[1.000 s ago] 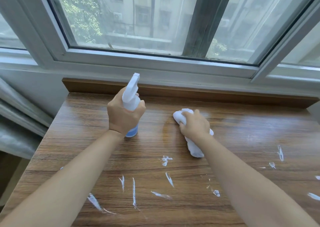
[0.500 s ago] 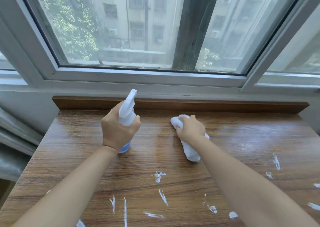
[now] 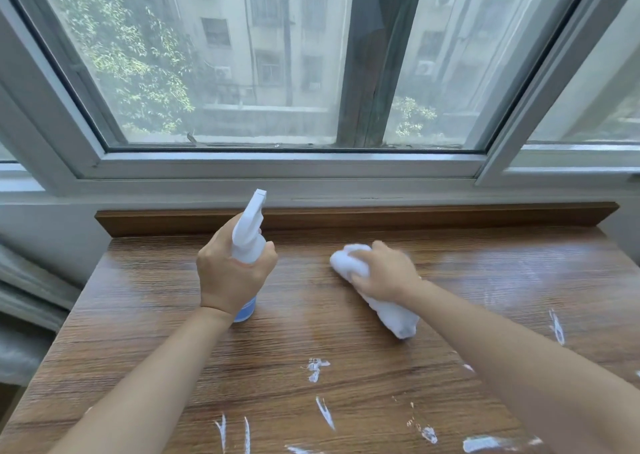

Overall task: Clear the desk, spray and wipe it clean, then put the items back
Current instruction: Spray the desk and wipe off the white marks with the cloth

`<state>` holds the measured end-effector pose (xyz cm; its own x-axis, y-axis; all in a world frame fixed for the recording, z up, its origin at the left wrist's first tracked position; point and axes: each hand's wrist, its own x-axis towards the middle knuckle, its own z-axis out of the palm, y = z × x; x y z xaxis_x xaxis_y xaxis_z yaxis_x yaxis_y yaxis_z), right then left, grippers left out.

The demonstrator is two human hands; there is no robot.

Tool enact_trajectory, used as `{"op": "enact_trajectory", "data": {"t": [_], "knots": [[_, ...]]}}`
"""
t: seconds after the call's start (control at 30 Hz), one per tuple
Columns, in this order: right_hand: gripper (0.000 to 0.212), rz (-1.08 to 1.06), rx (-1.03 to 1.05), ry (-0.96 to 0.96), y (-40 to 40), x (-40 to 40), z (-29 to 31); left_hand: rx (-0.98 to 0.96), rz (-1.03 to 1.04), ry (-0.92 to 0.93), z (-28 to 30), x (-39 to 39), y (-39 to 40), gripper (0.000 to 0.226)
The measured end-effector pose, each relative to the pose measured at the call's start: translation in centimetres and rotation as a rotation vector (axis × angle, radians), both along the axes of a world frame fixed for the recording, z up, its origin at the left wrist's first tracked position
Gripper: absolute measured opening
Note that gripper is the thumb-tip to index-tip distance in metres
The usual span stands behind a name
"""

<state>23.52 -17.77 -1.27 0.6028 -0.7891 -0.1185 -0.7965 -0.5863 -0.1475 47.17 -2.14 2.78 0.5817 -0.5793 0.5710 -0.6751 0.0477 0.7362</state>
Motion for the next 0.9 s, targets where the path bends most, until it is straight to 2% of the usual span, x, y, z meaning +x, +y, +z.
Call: {"op": "enact_trajectory", "data": {"t": [0.07,0.13,0.23,0.37,0.47,0.6,0.67,0.77,0.9], "knots": [[0.051,-0.102,-0.032,-0.033,-2.3,-0.3,0.6,0.000,-0.005,-0.001,0.0,0.0,0.0,0.047],[0.047,-0.139,-0.091,0.019,-3.6,-0.5,0.4,0.001,-0.006,-0.003,0.1,0.0,0.0,0.047],[0.046,-0.124,-0.136,0.124,-3.7,0.1,-0.9,0.003,-0.001,0.007,0.0,0.0,0.0,0.047],[0.046,-0.082,-0.149,0.147,-2.0,2.0,-1.2,0.014,0.002,-0.011,0.0,0.1,0.1,0.047],[0.052,0.061,-0.066,0.102,1.5,4.2,0.0,0.020,0.015,-0.016,0.3,-0.1,-0.1,0.048],[0.046,0.464,0.023,0.056,6.4,3.9,0.5,0.022,0.026,0.000,0.3,-0.3,-0.2,0.048],[0.045,0.521,0.057,0.044,6.8,2.4,0.5,0.021,0.025,-0.006,0.2,-0.3,-0.2,0.048],[0.050,0.396,0.028,0.097,4.0,0.9,0.4,0.011,0.022,0.003,0.1,-0.1,-0.2,0.048],[0.051,-0.011,-0.042,0.118,-1.3,1.6,-0.2,0.009,0.022,0.043,0.3,0.4,0.1,0.046]]}}
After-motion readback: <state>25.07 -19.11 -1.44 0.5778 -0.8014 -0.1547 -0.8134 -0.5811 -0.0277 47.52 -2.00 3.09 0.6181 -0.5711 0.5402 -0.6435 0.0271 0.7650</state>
